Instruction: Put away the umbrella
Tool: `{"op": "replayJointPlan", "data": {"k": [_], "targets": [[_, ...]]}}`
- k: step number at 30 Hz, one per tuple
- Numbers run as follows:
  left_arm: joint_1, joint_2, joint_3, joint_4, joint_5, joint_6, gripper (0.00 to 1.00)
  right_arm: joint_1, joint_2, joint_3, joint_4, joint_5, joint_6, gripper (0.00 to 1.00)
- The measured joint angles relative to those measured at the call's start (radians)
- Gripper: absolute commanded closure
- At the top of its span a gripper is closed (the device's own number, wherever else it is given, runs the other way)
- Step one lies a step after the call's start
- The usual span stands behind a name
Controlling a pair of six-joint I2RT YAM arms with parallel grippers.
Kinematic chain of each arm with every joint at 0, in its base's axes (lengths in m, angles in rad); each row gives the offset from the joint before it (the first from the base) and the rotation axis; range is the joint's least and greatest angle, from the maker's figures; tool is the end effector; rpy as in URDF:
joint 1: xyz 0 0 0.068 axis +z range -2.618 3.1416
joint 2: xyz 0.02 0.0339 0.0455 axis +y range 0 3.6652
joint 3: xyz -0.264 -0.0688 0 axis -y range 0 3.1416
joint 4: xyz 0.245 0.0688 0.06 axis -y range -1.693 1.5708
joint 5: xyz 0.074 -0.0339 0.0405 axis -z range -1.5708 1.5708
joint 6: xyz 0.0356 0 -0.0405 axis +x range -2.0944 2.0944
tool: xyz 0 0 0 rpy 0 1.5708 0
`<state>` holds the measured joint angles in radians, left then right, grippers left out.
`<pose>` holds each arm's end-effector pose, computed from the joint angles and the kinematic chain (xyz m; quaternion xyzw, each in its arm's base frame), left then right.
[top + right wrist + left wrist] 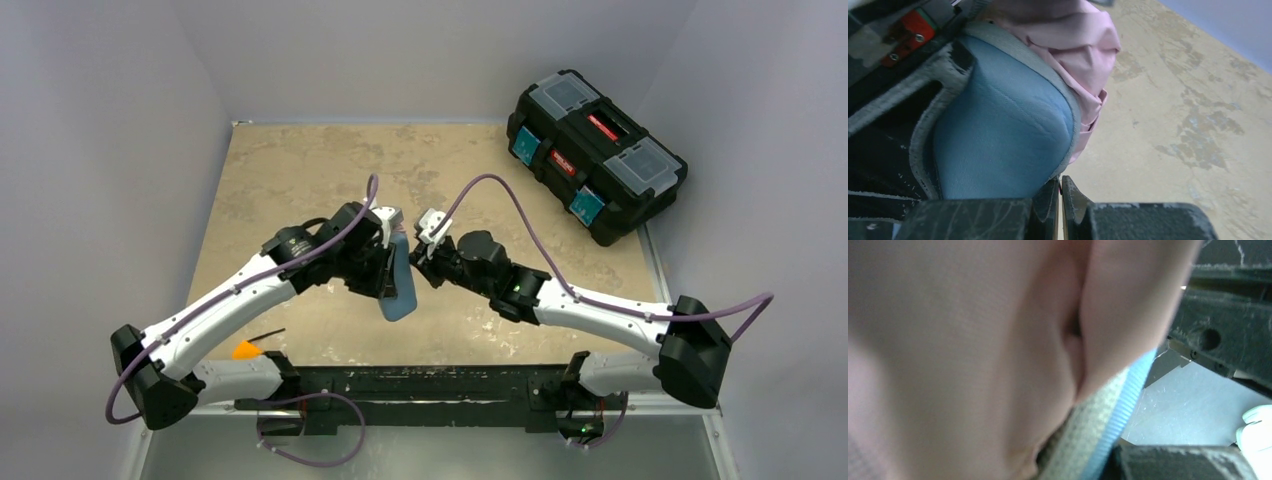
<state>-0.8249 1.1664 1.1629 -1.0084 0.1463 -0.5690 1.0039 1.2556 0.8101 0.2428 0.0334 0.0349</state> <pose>0.1450 -0.1646 0.3227 0.1423 0.9482 -0.2304 0.1658 0.1580 0.2461 0.2910 -0.3516 0.6906 0.3024 0.5549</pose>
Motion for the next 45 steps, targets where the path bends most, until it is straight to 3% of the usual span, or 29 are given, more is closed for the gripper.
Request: {"op": "replayJointPlan", "data": {"k": [10,12,13,17,20,22,24,32,36,45], "targets": [[-0.002,0.12,-0.104,0.151,0.082,0.0,1.0,0.001,-0.005,0.042,-0.234,0.063,-0.161,1.0],[-0.01,0.162,-0.132,0.109,0.117,-0.032,1.0,-0.003,-0.024,0.06,-0.112,0.072,-0.164,1.0],[-0.009,0.182,-0.144,0.122,0.119,-0.023,1.0,0.001,-0.056,0.069,-0.153,0.07,-0.173,1.0],[-0.034,0.274,-0.148,0.05,0.211,-0.011,1.0,0.007,-0.177,0.12,0.195,0.111,-0.183,0.99],[-0.019,0.303,-0.137,0.026,0.248,-0.011,1.0,0.003,-0.307,0.102,0.343,0.165,-0.154,0.95],[0.003,0.318,-0.1,0.021,0.254,-0.011,1.0,0.003,-0.388,0.064,0.376,0.216,-0.119,0.86],[0.018,0.333,-0.052,0.028,0.26,-0.01,1.0,0.003,-0.435,0.035,0.362,0.27,-0.076,0.7],[0.045,0.378,0.065,0.082,0.294,-0.01,1.0,0.003,-0.487,-0.012,0.111,0.542,0.017,0.23],[0.053,0.395,0.072,0.111,0.308,-0.012,1.0,0.003,-0.512,-0.005,0.008,0.608,0.055,0.14],[0.069,0.51,0.19,0.229,0.341,-0.051,1.0,0.003,-0.508,0.014,-0.113,0.63,0.149,0.12]]}}
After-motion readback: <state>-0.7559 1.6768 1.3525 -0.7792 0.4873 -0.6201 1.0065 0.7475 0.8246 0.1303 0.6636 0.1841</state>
